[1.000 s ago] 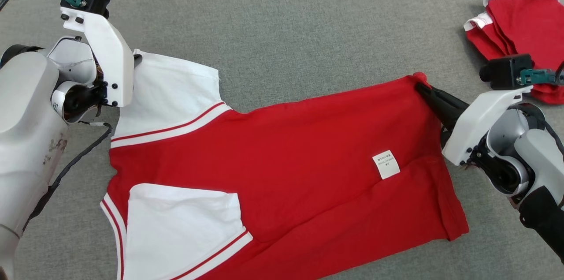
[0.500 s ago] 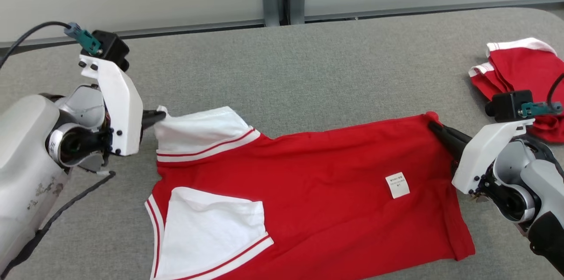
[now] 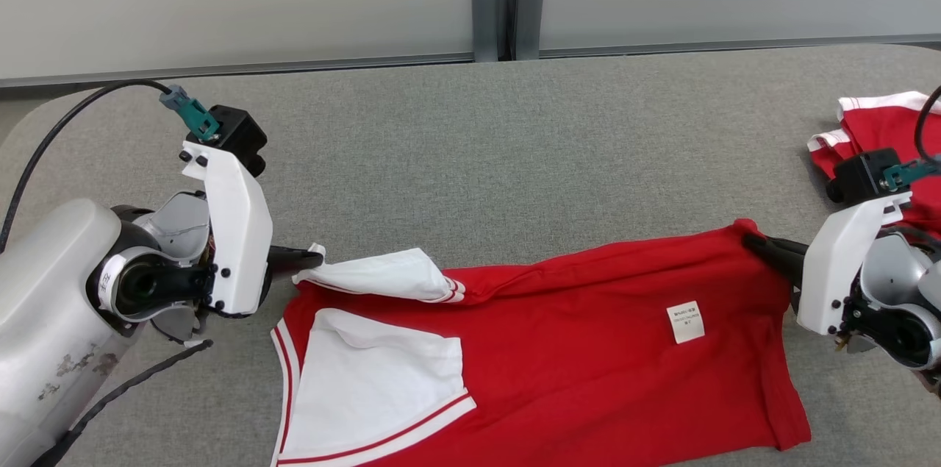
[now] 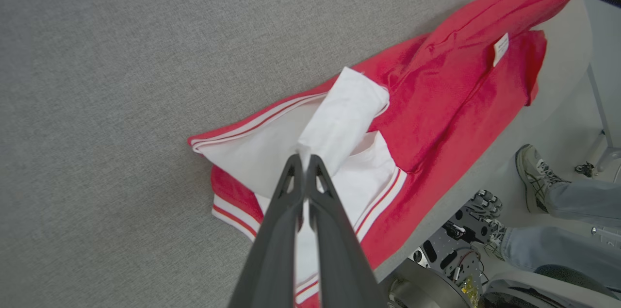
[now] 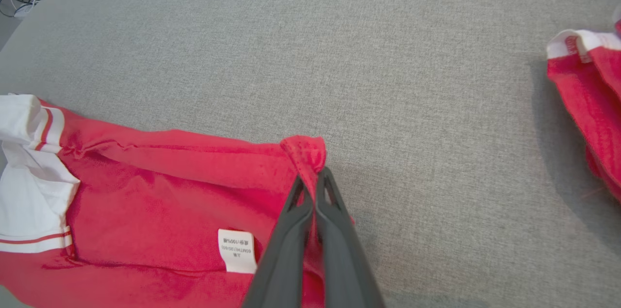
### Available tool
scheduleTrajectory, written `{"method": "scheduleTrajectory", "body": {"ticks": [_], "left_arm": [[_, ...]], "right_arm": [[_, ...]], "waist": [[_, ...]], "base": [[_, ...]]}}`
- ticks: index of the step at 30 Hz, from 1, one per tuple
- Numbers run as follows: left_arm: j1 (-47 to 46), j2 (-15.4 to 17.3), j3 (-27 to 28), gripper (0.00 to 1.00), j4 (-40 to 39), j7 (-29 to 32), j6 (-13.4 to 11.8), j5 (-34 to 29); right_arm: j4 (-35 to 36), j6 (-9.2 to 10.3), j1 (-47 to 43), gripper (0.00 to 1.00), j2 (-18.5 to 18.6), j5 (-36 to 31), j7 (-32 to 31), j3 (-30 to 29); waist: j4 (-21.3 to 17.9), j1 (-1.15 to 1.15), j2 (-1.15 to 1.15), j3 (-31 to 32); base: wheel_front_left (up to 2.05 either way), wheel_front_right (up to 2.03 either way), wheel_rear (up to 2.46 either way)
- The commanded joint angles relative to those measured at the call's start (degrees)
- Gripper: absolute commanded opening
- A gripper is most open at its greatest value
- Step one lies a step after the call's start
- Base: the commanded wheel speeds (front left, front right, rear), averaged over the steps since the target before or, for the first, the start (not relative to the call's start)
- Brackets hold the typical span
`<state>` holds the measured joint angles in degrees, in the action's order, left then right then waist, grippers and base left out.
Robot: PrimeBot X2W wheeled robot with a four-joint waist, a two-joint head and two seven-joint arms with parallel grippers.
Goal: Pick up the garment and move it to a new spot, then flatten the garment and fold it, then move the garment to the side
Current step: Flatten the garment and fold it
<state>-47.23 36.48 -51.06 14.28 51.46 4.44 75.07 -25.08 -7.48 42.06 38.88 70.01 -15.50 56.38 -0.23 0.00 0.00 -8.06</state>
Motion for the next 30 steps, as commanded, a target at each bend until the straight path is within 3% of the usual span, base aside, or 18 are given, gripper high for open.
{"method": "scheduleTrajectory", "body": {"ticks": [1, 10, 30], "left_arm": [[0.8, 0.4, 0.0, 0.00, -0.8, 0.4, -0.6, 0.6], [2.8, 2.1, -0.8, 0.00, -6.6, 4.6, -3.0, 3.3], [6.7, 5.4, -2.3, 0.00, -14.1, 10.6, -6.1, 7.8]], "right_arm": [[0.3, -0.03, 0.5, 0.00, 0.8, 0.8, -0.9, 0.4], [5.3, -0.03, 2.1, 0.00, 6.0, 4.6, -6.6, 4.2], [5.1, -0.03, 6.1, 0.00, 7.6, 7.6, -7.7, 11.5]], "waist": [[0.1, 0.00, 0.00, -0.1], [0.4, 0.00, 0.00, -0.6], [0.2, 0.00, 0.00, -0.7]], "base": [[0.00, 0.00, 0.00], [0.00, 0.00, 0.00], [0.00, 0.00, 0.00]]}}
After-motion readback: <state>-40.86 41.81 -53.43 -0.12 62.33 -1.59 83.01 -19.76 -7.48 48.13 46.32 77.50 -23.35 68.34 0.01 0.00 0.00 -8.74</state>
